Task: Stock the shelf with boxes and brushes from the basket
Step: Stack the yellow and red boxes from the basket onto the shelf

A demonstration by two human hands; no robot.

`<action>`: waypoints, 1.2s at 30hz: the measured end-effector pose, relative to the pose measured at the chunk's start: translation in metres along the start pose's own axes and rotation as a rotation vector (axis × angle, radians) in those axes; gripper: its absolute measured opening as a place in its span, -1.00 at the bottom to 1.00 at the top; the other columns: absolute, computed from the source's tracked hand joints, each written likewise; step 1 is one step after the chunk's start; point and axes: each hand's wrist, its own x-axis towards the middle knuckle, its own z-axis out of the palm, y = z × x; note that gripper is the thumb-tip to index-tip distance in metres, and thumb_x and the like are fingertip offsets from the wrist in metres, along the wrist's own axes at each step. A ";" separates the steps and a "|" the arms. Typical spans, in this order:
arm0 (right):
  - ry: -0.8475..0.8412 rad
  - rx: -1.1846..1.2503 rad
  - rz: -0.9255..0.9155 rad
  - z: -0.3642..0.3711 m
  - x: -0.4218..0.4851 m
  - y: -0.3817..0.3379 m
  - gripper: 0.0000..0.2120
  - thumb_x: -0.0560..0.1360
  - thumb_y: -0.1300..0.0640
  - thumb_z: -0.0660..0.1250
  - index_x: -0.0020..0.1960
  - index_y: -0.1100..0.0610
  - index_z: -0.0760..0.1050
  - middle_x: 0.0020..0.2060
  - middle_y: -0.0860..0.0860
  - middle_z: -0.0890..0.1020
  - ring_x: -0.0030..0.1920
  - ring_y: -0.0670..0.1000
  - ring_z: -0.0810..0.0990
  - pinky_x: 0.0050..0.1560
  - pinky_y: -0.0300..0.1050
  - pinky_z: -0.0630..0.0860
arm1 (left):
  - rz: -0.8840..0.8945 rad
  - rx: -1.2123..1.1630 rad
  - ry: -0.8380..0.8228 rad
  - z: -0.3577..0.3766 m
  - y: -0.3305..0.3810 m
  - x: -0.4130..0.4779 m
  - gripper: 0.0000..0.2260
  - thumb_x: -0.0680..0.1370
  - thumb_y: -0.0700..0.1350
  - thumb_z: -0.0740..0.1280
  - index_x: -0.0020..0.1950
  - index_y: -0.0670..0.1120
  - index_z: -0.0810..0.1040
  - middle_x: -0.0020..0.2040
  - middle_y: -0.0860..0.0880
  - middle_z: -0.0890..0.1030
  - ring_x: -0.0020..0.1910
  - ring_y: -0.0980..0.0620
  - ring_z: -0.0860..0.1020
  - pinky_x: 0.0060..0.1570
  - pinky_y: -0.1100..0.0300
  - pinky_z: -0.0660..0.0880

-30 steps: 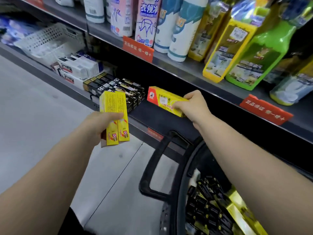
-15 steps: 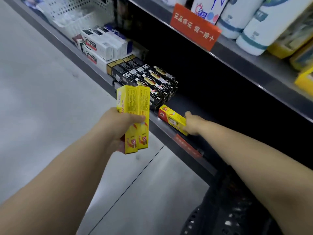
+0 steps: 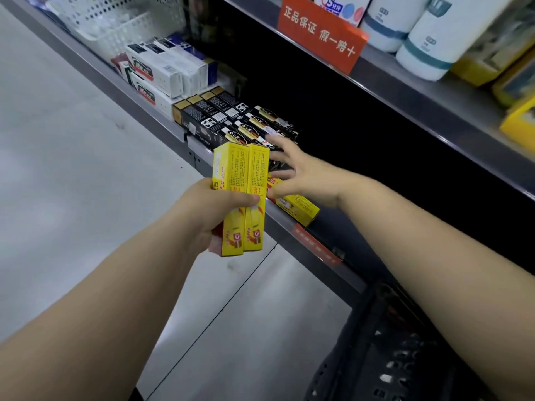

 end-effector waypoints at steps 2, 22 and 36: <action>-0.070 0.089 -0.085 0.005 -0.006 -0.016 -0.02 0.26 0.16 0.51 0.44 -0.30 0.01 0.46 0.02 0.24 0.38 0.16 0.35 0.26 0.09 0.43 | 0.006 0.018 -0.082 0.001 0.002 -0.003 -0.70 0.37 -0.20 0.50 0.06 -0.11 0.56 -0.11 -0.11 0.69 -0.22 -0.05 0.67 -0.34 0.13 0.57; 0.696 0.236 0.519 -0.036 0.027 0.094 -0.46 0.55 -0.13 0.22 0.34 0.24 0.32 0.22 0.16 0.50 0.16 0.14 0.53 0.03 -0.01 0.51 | 0.030 -0.011 0.081 0.007 0.001 0.002 -0.68 0.41 -0.04 0.49 0.04 -0.04 0.43 -0.12 -0.03 0.55 -0.18 0.05 0.52 -0.33 0.15 0.43; 0.242 -0.706 0.491 -0.016 0.019 0.079 -0.21 0.45 0.04 0.43 0.51 0.05 0.04 0.43 0.18 0.22 0.35 0.20 0.36 0.29 0.05 0.40 | 0.027 0.125 0.123 0.011 0.004 -0.003 -0.75 0.44 0.05 0.44 -0.23 -0.01 0.41 -0.23 -0.01 0.48 -0.26 0.06 0.43 -0.30 0.15 0.36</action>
